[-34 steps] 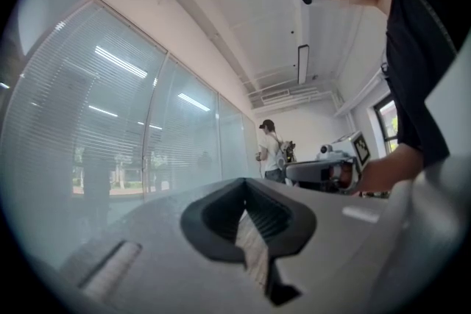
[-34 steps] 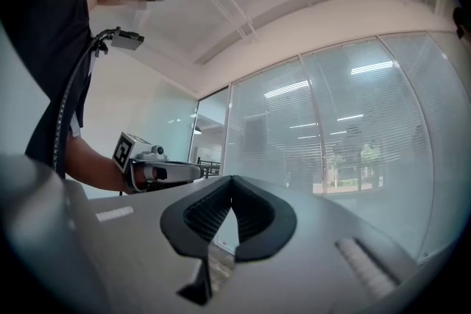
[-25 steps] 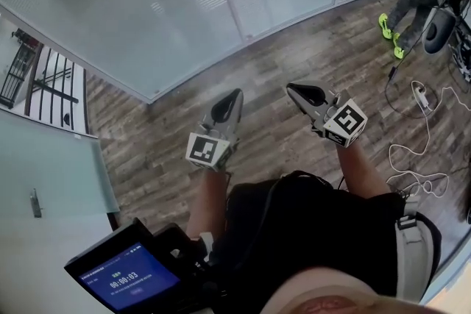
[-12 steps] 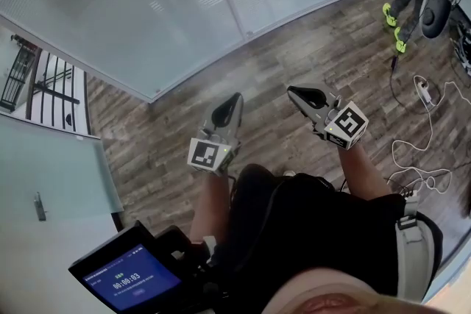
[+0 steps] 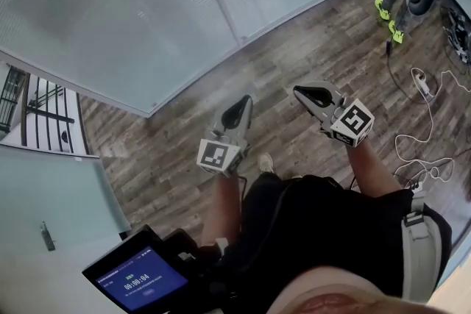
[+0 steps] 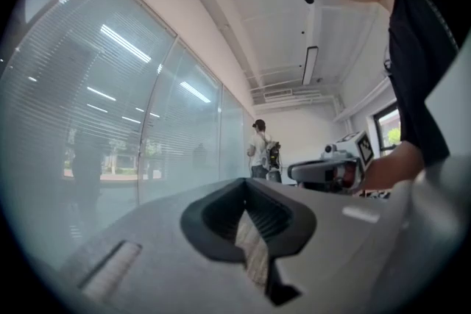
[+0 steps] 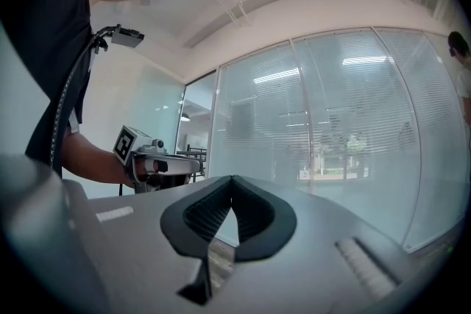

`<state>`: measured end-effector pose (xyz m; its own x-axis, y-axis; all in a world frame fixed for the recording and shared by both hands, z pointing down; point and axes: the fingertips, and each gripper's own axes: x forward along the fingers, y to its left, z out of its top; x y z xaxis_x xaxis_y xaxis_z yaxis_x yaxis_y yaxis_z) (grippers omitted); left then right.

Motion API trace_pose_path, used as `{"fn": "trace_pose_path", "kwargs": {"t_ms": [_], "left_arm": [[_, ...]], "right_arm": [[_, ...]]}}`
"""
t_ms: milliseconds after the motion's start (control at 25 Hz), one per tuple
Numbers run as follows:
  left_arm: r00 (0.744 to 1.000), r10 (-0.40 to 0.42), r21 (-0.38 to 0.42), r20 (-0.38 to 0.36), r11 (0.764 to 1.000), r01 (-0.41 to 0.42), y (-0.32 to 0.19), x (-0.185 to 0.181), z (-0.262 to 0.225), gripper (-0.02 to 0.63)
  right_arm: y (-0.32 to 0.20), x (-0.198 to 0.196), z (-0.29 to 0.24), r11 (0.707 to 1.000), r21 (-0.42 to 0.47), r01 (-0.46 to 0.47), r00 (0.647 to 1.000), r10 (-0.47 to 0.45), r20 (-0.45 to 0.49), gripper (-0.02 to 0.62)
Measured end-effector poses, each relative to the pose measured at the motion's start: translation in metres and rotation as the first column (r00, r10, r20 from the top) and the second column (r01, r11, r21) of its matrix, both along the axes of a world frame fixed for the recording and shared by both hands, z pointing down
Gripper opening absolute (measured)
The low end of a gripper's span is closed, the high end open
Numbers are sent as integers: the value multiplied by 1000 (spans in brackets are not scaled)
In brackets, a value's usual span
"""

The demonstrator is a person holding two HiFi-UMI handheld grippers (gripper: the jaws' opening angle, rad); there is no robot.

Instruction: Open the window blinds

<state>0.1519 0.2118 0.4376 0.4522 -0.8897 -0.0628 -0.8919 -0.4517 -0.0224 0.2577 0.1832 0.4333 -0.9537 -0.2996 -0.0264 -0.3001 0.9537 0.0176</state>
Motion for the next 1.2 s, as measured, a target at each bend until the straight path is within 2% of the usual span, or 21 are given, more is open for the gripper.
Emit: {"fn": "trace_pose_path", "kwargs": {"t_ms": [280,520,640,800,1000,1200], "left_arm": [[998,54,-4,-41,999,-54,-40,-47,10,3],[994,107,-9,-19,994,-107,-75,-88,-9,3],[990,135,5,-47,991,-135,-89,-105,2,3],[984,157,-32,-82,987,-160,-98,-122,0,3],[975,198,-11,-99,980,-200,-102,-126,-12,3],[974,217,-41,-59,975,-220,-119,-142,17,3]], "right_arm": [[-38,-54,-16,998,59,-24,1000,24,2,5],[-70,-103,-27,996,62,-56,998,56,-3,6],[-83,-122,-24,995,68,-66,998,67,-9,6],[-93,-137,-19,994,60,-89,996,91,-25,5],[-99,-149,-13,994,51,-93,995,95,-32,6],[-115,-167,-10,995,33,-92,996,93,-8,6]]}}
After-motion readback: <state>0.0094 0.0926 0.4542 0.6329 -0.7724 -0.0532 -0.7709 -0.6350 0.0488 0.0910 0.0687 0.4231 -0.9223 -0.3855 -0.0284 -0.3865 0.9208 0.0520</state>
